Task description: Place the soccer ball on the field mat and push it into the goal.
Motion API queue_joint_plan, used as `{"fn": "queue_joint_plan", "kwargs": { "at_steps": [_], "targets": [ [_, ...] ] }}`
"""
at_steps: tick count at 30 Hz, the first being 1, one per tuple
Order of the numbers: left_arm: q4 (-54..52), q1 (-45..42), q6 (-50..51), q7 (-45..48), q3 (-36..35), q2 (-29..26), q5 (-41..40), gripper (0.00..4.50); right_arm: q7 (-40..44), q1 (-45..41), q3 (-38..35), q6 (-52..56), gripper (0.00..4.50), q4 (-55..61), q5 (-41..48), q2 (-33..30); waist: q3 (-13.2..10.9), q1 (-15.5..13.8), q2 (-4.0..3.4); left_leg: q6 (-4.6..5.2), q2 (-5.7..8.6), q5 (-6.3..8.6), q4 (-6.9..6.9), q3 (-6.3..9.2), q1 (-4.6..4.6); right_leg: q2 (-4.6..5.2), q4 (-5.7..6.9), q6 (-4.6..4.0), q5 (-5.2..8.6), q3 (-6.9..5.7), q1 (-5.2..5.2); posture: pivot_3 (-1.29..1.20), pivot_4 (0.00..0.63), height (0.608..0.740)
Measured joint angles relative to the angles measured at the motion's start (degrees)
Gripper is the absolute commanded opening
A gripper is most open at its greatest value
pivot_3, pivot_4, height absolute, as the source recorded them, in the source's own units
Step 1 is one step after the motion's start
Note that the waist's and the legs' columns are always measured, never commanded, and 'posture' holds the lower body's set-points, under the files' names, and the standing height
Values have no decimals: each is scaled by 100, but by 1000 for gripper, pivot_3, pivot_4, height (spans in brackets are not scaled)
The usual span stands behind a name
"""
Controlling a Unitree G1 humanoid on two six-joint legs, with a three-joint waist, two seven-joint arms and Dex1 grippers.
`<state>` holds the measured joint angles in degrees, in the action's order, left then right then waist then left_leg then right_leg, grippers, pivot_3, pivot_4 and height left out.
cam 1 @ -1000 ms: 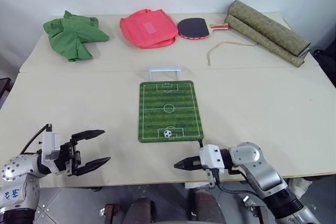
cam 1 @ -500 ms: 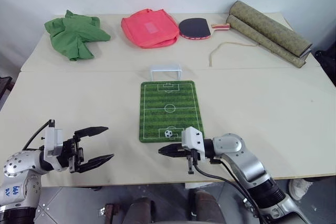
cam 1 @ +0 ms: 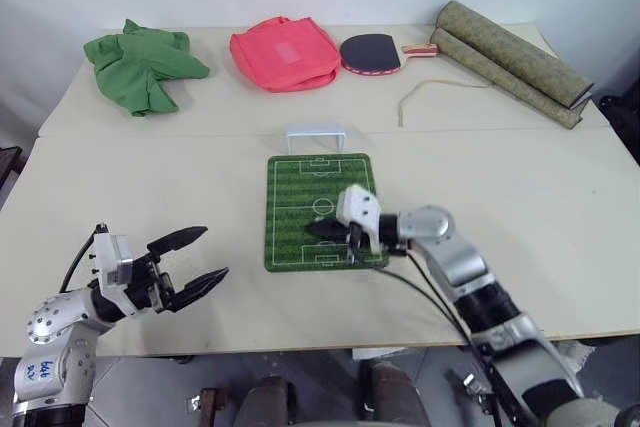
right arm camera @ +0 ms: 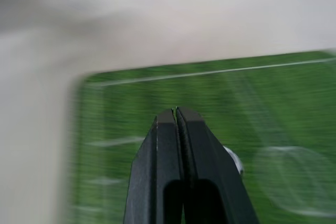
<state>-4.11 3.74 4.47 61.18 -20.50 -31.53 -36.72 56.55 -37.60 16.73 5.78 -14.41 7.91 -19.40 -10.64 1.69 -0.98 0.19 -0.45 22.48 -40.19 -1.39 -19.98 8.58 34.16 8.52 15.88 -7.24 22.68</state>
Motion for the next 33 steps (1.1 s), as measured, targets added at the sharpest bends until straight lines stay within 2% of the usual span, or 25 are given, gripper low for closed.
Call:
{"fn": "queue_joint_plan", "kwargs": {
  "at_steps": [3,6,10,13,16,24,28,33],
  "targets": [
    [-69,-92,157,-529,-32,229,-11,4500,-47,-7,-152,-83,67,-150,-1,-17,1,5,1,0,1,0,0,0,-3,0,-2,0,0,-2,0,0,150,740],
    [-250,-102,276,-814,-49,262,-14,4500,124,386,-167,-141,67,91,87,-104,1,0,2,0,1,0,1,0,-4,1,-5,0,0,-3,0,0,150,740],
    [-302,-38,301,-847,-41,262,-12,4500,790,1430,-236,-147,67,1137,735,-508,1,-24,2,0,2,0,0,3,-11,1,-12,1,0,-7,0,0,150,740],
    [-292,-68,291,-850,-62,251,-9,4500,975,1958,-406,-153,67,1516,903,-908,1,-25,2,1,3,0,-5,-1,-7,2,-9,2,-2,-2,-4,0,150,740],
    [-253,-136,267,-875,-104,247,-6,4500,925,2325,-926,-233,67,1598,1066,-1186,1,-32,2,0,1,0,-8,-2,-1,1,-4,-1,-4,0,-6,0,150,740],
    [-42,-293,86,-821,-143,134,65,4500,263,3057,-2699,-681,67,1649,1637,-1336,1,-46,2,0,0,0,-5,-5,0,0,-5,-2,-4,2,-6,0,150,740],
    [337,-353,-191,-886,-225,-64,404,4500,116,3551,-3648,-499,1353,1662,2143,-1573,1,-154,2,1,0,0,-4,-9,0,-1,-7,-2,-4,4,-6,0,150,740],
    [436,-258,-507,-1034,-198,-96,849,4500,158,4133,-4032,-587,3088,1875,2306,-1590,1,-173,2,1,0,1,2,-15,7,-1,-6,-2,-4,10,-6,0,150,740]
  ]
}}
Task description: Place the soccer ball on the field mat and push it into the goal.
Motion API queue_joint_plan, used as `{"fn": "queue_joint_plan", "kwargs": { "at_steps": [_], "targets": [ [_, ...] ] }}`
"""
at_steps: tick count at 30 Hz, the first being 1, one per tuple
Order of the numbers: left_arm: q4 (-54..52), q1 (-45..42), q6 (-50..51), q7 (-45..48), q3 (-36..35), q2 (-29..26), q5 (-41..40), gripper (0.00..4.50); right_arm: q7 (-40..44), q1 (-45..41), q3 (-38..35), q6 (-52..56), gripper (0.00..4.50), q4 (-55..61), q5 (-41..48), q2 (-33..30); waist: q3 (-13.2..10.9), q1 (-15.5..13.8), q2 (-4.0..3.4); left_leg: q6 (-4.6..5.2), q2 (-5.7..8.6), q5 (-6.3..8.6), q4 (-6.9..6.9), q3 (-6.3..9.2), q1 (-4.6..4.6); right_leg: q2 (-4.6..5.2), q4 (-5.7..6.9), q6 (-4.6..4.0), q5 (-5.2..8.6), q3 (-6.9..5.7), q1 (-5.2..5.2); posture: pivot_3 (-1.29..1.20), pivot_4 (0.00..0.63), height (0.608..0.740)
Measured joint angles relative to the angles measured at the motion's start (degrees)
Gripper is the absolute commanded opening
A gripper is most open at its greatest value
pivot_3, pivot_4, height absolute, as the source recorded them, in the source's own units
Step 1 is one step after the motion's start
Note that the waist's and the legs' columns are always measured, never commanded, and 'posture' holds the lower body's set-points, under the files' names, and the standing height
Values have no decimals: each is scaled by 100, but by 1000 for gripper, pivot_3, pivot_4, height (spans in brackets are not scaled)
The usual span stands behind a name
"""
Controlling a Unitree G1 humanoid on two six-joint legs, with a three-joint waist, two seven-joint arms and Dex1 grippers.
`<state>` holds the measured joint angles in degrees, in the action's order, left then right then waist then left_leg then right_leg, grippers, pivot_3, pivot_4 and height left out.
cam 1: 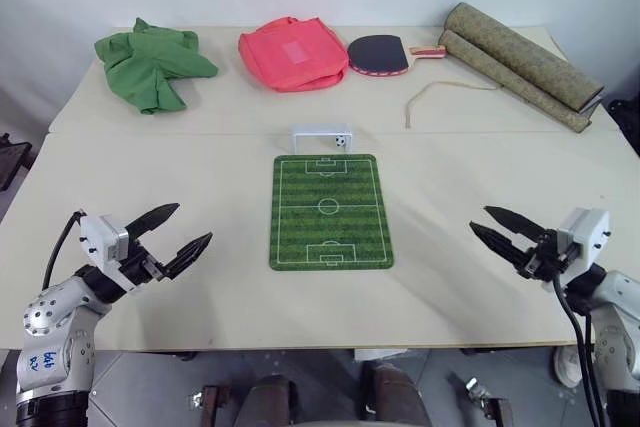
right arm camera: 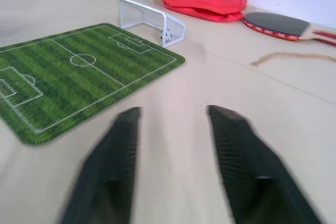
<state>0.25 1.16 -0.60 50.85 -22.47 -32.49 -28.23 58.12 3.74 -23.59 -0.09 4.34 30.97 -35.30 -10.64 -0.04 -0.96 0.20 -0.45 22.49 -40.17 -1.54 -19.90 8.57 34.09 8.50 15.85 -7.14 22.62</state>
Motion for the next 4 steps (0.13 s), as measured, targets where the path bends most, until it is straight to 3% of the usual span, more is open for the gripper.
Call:
{"fn": "queue_joint_plan", "kwargs": {
  "at_steps": [4],
  "targets": [
    [24,190,-216,-30,1,-44,227,4500,156,389,-190,-113,4431,146,53,-104,0,-2,0,3,0,2,10,-22,24,0,0,0,0,23,-10,0,150,740]
  ]
}}
